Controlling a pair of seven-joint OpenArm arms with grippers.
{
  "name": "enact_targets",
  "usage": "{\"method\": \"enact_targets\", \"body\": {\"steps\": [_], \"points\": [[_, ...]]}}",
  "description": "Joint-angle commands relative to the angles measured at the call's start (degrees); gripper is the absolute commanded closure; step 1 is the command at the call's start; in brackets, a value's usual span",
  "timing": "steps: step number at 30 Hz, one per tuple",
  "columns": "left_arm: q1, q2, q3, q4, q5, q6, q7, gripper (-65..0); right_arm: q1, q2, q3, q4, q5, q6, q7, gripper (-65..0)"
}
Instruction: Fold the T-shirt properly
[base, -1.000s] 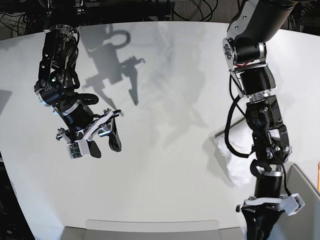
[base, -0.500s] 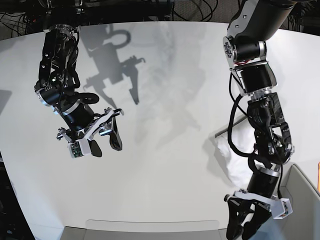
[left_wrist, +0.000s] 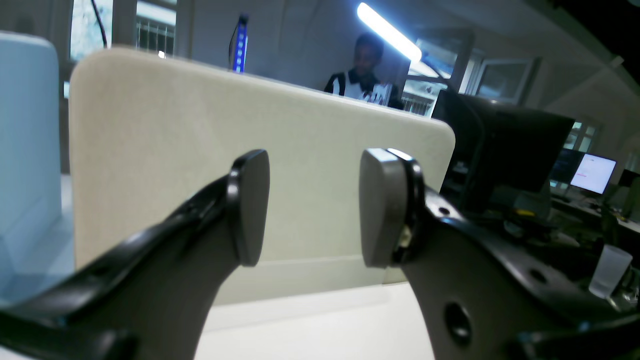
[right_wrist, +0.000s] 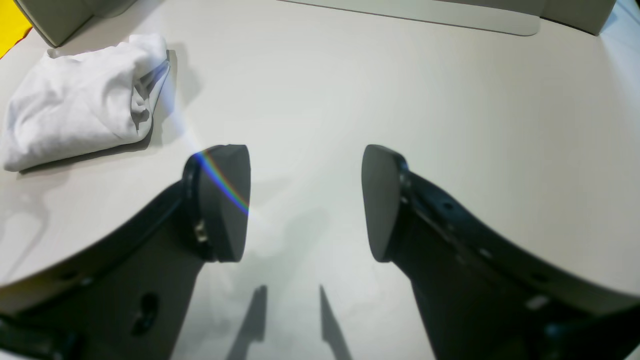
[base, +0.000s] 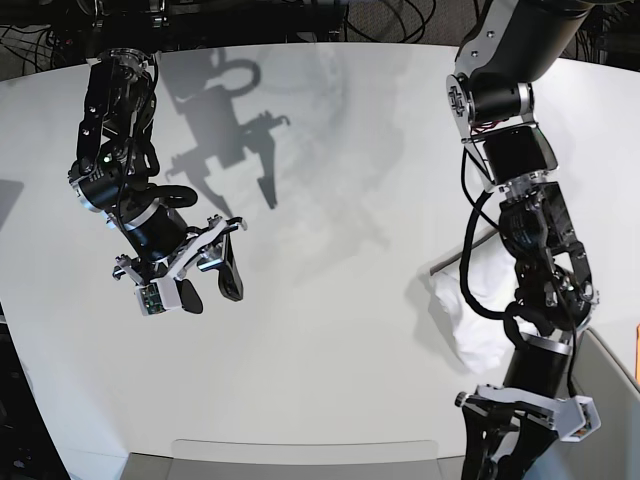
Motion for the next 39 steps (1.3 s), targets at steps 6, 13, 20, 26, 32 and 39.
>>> {"method": "enact_targets", "body": {"steps": [6, 13, 20, 26, 32, 39], "points": [[-1.8, -0.4, -0.1, 0.9, -0.8, -0.2, -1.6, -29.5, 1.0, 0.2, 0.3, 0.9, 0.4, 0.4, 1.4, -35.1], [-1.0, -0.4, 0.0, 1.2, -0.5, -0.2, -1.0, -24.8, 1.1, 0.2, 0.3, 0.9, 0.4, 0.4, 1.4, -35.1], [0.9, -0.4, 0.2, 2.0, -0.3, -0.3, -0.9, 0.0, 1.1, 0.2, 0.3, 0.9, 0.4, 0.4, 1.4, -35.1], [0.9, -2.2, 0.7, 2.0, -0.6, -0.5, -0.9, -6.0, 1.1, 0.2, 0.3, 0.9, 0.4, 0.4, 1.4, -35.1], [2.8, -3.3, 0.6, 4.4, -0.7, -0.3, 3.8, -27.3, 1.1, 0.2, 0.3, 0.9, 0.4, 0.4, 1.4, -35.1], [2.8, -3.5, 0.7, 4.4, -0.7, -0.3, 5.7, -27.3, 1.1, 0.2, 0.3, 0.9, 0.4, 0.4, 1.4, -35.1]]}}
